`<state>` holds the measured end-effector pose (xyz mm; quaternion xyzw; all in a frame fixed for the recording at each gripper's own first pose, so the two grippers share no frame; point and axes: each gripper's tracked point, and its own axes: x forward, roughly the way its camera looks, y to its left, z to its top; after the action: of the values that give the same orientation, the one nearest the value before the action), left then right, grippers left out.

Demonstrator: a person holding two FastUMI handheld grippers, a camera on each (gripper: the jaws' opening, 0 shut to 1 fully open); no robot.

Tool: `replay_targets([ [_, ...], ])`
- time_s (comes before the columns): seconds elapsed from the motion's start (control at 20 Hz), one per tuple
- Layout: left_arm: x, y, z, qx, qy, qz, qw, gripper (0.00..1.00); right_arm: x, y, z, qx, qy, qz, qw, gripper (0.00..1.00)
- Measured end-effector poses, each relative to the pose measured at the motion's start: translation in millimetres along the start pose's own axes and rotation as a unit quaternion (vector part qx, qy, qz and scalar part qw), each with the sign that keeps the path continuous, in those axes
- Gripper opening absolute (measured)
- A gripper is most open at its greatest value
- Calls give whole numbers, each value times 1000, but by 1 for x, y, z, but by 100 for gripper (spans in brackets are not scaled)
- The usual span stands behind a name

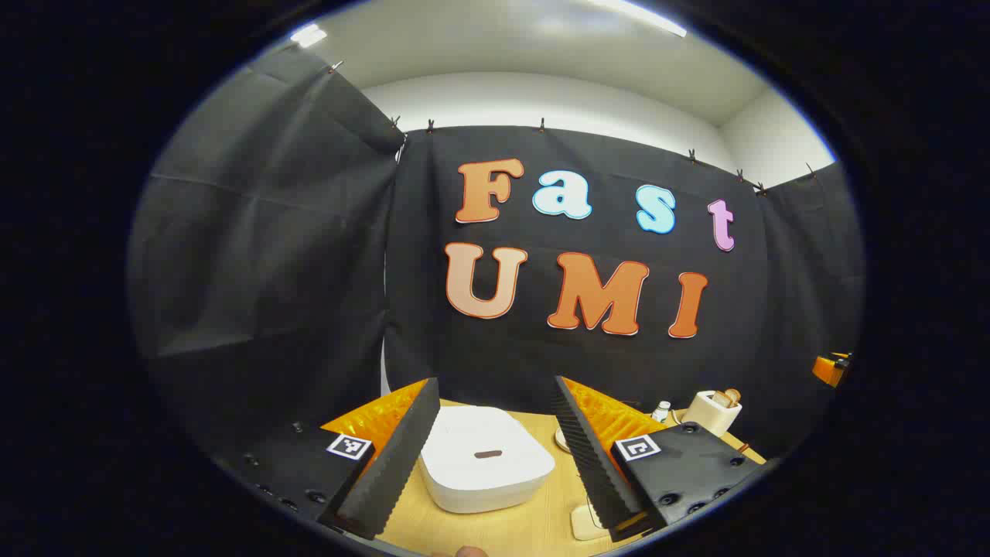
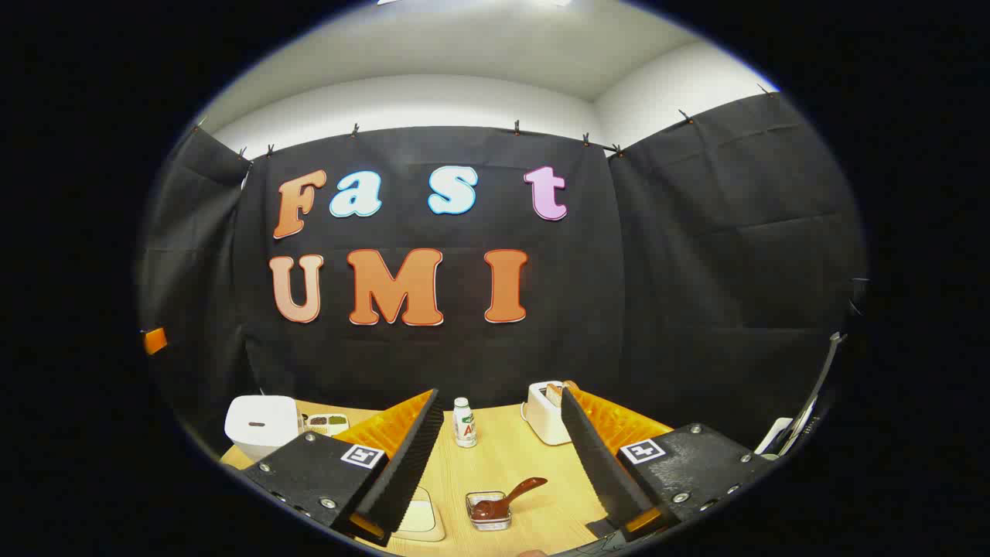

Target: Close the left gripper, press the button to open the rice cooker; take a wooden spoon from the chopstick holder with the right hand, scoop a spoonful of rice and pour it into the rice cooker, then put the wooden spoon back into the chopstick holder.

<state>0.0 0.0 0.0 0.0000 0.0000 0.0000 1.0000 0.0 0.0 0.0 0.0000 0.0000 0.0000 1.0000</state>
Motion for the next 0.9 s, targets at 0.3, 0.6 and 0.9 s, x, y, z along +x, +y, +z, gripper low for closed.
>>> replay_targets([
  [0.3,2,-2,6,15,-8,1,1000,99,0,-13,0,3,0,-13,1000,95],
  [0.6,2,-1,9,16,-11,7,1000,98,2,-16,-4,4,6,-11,1000,95],
  [0.9,2,-1,9,17,-13,2,1000,100,3,-16,0,-5,-1,-11,1000,95],
])
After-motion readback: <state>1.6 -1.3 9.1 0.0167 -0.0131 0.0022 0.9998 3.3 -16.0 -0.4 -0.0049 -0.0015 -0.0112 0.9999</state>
